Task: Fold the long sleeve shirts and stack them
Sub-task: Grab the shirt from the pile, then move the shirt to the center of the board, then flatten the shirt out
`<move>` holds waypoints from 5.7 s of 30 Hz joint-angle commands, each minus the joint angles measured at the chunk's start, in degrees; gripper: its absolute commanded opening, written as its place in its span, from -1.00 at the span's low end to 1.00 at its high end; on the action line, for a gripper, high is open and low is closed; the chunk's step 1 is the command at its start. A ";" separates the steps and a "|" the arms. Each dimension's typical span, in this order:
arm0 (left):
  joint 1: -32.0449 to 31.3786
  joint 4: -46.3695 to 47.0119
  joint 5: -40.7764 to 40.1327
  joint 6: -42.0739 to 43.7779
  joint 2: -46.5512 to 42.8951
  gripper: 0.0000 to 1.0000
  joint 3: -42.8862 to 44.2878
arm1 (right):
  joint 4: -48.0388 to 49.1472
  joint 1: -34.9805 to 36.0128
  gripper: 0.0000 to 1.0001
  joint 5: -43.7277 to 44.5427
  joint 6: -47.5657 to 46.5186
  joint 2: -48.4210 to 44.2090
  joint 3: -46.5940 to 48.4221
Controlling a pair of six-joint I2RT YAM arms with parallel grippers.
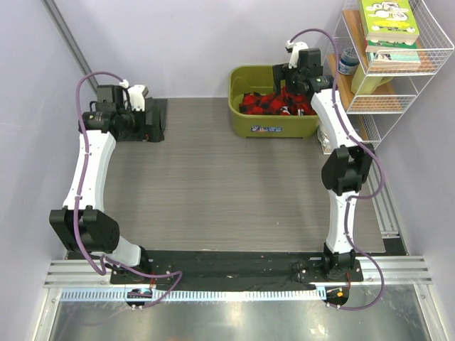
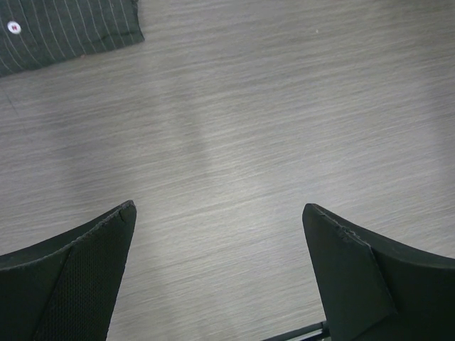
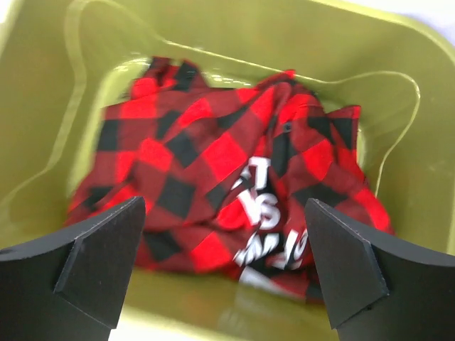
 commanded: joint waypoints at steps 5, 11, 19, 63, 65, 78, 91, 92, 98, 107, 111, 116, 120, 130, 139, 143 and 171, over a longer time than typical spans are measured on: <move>0.10 1.74 -2.23 1.34 -0.83 0.99 -3.22 | 1.91 -2.79 0.99 4.64 -1.13 13.64 11.50; 0.19 1.66 -3.73 1.52 0.31 0.99 -4.63 | 5.87 -2.88 0.99 3.14 -1.40 20.76 11.33; 0.10 0.25 -6.19 2.04 2.51 1.00 -3.06 | 5.96 -2.88 0.64 -1.17 -0.87 27.26 13.51; 11.53 7.72 19.91 -6.58 -4.06 0.99 -10.15 | 26.00 26.68 -0.98 23.17 0.97 -51.41 -36.11; 11.53 7.81 20.52 -2.64 -5.65 1.00 -12.62 | 22.77 23.07 -0.98 27.73 2.64 -57.51 -47.42; 0.12 15.77 29.23 12.42 1.27 0.97 -20.54 | 6.75 14.26 0.73 12.48 -3.51 -66.26 -71.74; -4.64 28.30 28.36 -2.63 9.11 0.85 -16.23 | 13.17 13.38 0.57 -10.48 -13.34 -29.63 -58.64; -4.47 24.28 27.74 -0.53 8.76 0.85 -16.41 | 12.38 13.38 0.52 -12.48 -13.70 -27.94 -56.98; -0.79 7.48 29.05 11.00 5.77 0.81 -15.18 | 4.29 16.45 0.15 -20.23 -14.93 -19.15 -56.60; 10.28 -15.30 31.60 31.30 -0.03 0.72 -18.52 | 17.98 26.29 -0.28 -21.12 -4.93 -11.06 -52.69; 12.58 -17.06 29.94 32.80 -1.18 0.64 -19.58 | 20.11 27.09 -0.66 -21.11 7.18 1.92 -34.94; 11.18 -16.38 29.32 32.99 -0.56 0.62 -19.66 | 18.27 25.60 -0.45 -21.98 7.66 0.48 -24.36; 6.26 -7.07 20.47 27.73 1.72 0.66 -21.77 | 10.02 21.65 -0.17 -22.17 1.70 -8.31 -29.70; 0.28 -5.46 9.90 32.09 16.83 0.42 -18.17 | -2.21 10.48 -0.24 -7.85 -14.84 -19.04 -46.67; -1.74 -11.61 6.47 35.97 21.93 -0.59 -15.80 | -5.64 10.91 -0.34 -9.86 -18.27 -22.12 -60.63; -0.87 -14.25 6.47 36.50 21.50 -0.92 -13.78 | -9.15 14.77 -0.41 -11.88 -21.34 -22.56 -64.25; 6.52 -18.64 3.91 40.89 19.39 -0.99 -9.82 | 18.96 17.67 0.06 -11.72 -11.31 -19.84 -47.48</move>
